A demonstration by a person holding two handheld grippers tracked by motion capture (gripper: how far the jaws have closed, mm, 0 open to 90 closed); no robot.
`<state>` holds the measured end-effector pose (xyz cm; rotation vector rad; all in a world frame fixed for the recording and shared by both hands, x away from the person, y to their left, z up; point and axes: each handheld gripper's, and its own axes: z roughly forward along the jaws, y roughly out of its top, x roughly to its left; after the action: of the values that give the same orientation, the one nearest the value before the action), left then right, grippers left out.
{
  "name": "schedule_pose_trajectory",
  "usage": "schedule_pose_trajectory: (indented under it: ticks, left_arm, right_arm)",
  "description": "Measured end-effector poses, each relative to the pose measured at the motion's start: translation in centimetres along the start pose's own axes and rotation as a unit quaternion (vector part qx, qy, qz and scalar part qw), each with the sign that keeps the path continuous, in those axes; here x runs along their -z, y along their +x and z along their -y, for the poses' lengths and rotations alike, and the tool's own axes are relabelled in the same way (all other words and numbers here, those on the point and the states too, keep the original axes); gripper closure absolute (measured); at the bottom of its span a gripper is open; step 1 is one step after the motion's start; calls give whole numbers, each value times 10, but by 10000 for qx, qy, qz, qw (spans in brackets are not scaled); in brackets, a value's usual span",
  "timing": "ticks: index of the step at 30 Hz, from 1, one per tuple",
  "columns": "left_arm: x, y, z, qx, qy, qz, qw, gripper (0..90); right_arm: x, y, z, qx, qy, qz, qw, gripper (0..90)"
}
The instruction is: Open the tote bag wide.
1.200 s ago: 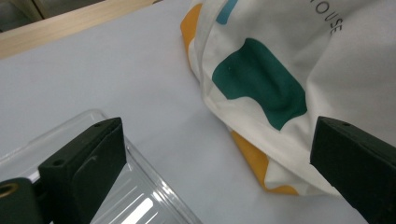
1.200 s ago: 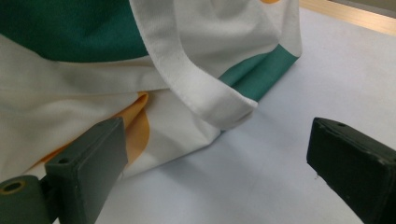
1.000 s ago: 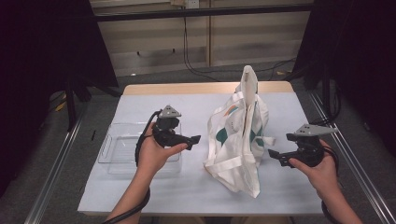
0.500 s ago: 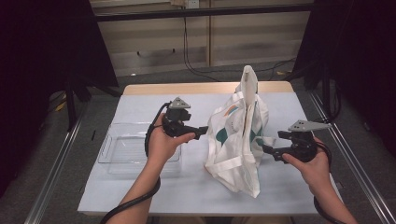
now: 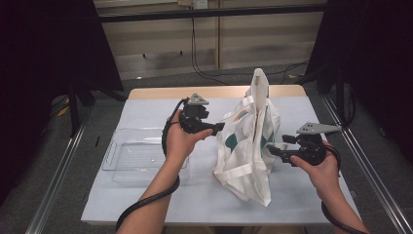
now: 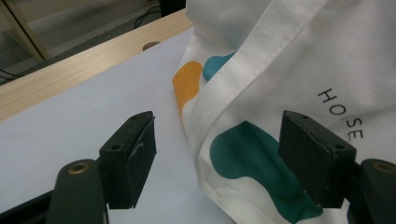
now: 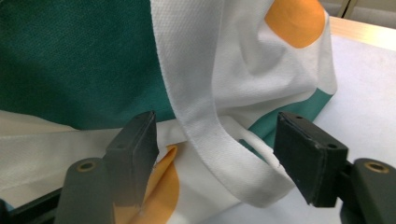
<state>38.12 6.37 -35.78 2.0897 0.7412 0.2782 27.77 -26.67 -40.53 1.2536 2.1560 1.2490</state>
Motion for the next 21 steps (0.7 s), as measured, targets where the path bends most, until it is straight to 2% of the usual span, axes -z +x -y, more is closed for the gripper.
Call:
schedule_pose_trajectory:
  ticks: [1,2,6,8,10,11,12,15,16,17,19,20,21]
  left_arm:
    - [-2,-1,-2,-7,19,24,10000,277]
    - [-7,-3,-4,-20,40,46,10000,289]
    - [-15,-5,-7,-46,105,81,9999,334]
    - [-19,-5,-7,-96,170,77,9998,348]
    - [-22,-4,-7,-119,116,90,9998,358]
    - [-23,-3,-7,-88,169,33,9998,367]
    - [-26,-1,-7,-7,60,16,10000,372]
    - [-28,1,-7,-8,39,38,10000,375]
    - [-29,1,-7,-7,5,-30,10000,385]
    - [-30,2,-7,-4,-11,-61,10000,385]
    - [-32,4,-6,175,12,142,9997,484]
    - [-32,4,-7,72,37,100,9999,561]
    - [-32,4,-7,72,37,100,9999,630]
  right_arm:
    - [0,0,0,0,0,0,10000,312]
    - [0,0,0,-79,-10,-68,9999,356]
    - [1,-2,0,-92,-37,-35,9999,414]
    - [1,-4,1,-122,-39,-27,9999,439]
    - [1,-4,1,-115,-39,-37,9999,458]
    - [1,-4,1,-134,-44,-43,9999,473]
    - [0,-4,1,-189,-6,-89,9998,544]
    - [0,-4,1,-189,22,-122,9997,586]
    - [-1,-3,1,-169,45,-156,9997,636]
    - [-1,-3,1,-169,45,-156,9997,636]
    - [-3,-3,2,-209,73,-162,9996,666]
    - [-3,-3,2,-183,86,-209,9996,693]
    - [-3,-3,2,-183,86,-209,9996,693]
